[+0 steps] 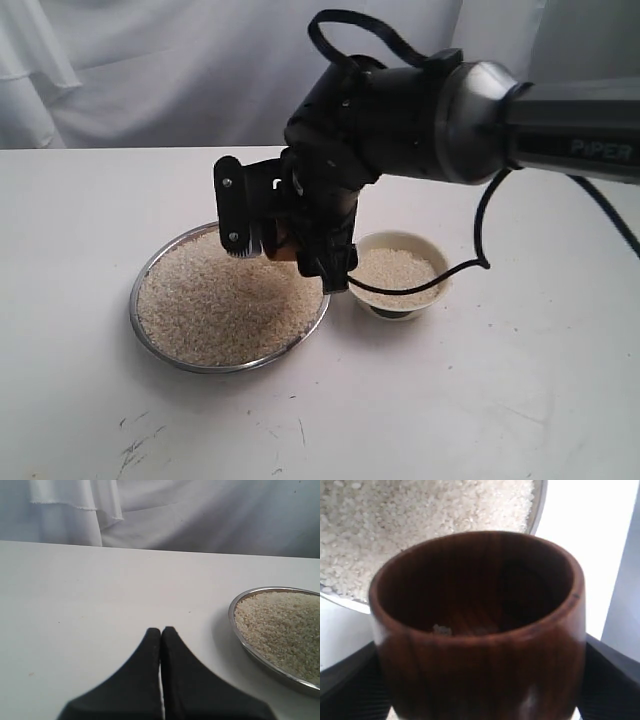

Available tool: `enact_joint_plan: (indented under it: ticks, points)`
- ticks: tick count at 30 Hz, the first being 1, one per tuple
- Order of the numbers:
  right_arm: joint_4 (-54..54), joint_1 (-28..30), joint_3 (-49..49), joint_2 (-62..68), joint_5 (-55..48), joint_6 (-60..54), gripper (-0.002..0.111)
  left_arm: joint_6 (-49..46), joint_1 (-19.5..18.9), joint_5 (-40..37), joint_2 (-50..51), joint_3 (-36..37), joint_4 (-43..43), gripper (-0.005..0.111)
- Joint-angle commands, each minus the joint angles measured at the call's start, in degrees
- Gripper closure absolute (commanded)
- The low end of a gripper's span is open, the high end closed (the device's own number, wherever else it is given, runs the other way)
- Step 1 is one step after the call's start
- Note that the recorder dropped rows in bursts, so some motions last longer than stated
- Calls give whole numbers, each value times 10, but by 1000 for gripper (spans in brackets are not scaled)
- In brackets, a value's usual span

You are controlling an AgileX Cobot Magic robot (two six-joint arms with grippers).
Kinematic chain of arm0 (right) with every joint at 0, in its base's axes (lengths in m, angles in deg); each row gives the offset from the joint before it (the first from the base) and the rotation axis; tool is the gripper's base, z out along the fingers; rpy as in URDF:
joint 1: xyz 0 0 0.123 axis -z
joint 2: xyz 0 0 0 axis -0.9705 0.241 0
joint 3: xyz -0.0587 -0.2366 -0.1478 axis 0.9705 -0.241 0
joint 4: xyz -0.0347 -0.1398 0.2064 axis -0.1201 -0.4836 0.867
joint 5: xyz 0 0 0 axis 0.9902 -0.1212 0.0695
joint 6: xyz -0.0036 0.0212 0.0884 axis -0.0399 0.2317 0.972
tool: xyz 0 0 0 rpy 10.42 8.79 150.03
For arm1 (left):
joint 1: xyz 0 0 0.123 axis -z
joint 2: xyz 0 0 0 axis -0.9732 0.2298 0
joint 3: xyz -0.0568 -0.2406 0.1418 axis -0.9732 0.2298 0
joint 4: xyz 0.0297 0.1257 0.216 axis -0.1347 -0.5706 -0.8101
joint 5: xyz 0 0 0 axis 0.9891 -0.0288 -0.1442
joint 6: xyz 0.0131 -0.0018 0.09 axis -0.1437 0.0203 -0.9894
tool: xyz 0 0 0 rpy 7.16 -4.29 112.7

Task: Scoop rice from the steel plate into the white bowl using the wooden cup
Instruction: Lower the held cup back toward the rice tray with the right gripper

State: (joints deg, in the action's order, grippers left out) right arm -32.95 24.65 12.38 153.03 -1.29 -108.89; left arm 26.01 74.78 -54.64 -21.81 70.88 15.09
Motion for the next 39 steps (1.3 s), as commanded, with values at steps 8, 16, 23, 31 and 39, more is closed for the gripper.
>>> enact_joint_plan:
  ticks: [8, 16, 23, 31, 39]
  points:
    - [-66, -10, 28, 19, -83, -15, 108, 0, -1, 4, -2, 3, 1, 107]
    - [-115, -2, 28, 32, -83, -5, 108, 0, -1, 4, -2, 3, 1, 107]
    - [-172, 9, 31, 58, -58, 6, 108, 0, -1, 4, -2, 3, 1, 107]
    - [-180, 12, 45, 87, -41, 6, 108, 0, -1, 4, -2, 3, 1, 107]
    - [-240, 13, 70, 112, -41, 43, 108, 0, -1, 4, -2, 3, 1, 107]
